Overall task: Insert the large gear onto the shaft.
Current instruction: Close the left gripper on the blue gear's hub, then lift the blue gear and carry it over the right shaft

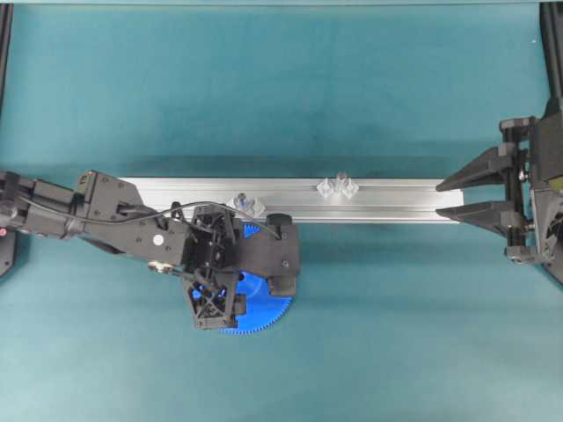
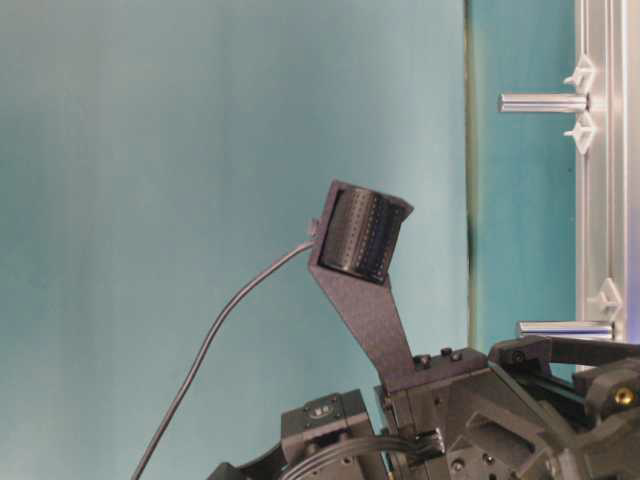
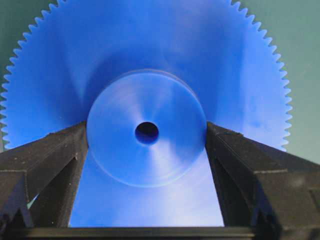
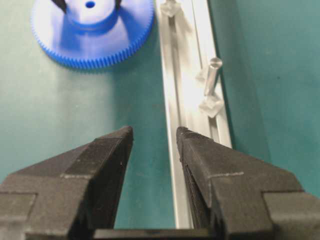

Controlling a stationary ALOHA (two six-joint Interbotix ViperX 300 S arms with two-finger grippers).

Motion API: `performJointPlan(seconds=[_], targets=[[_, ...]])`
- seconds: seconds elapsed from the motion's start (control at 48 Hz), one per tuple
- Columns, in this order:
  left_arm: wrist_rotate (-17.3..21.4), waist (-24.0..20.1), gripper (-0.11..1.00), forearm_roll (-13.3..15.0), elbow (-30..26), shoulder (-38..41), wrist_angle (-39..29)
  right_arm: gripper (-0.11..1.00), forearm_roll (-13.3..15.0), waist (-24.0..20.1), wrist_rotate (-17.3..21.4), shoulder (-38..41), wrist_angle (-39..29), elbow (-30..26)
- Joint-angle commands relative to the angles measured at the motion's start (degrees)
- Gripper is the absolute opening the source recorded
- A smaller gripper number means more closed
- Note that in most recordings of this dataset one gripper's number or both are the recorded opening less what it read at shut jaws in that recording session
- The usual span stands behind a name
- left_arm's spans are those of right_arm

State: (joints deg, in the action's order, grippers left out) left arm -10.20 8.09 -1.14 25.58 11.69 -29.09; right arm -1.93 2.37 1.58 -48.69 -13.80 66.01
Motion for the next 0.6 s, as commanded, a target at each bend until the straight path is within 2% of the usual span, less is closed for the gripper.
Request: performJointPlan(seconds=[0.0, 0.584], targets=[[0.0, -0.26, 0.8, 0.18, 0.35, -0.09, 0.79, 0.49, -0.09, -0.35, 0.53, 0.09, 0.35, -0.7], [3.43, -0.26, 0.8, 0.0, -0.09, -4.83, 2.37, 0.49, -0.18, -0.44, 3.16, 0.09, 0.79, -0.09]])
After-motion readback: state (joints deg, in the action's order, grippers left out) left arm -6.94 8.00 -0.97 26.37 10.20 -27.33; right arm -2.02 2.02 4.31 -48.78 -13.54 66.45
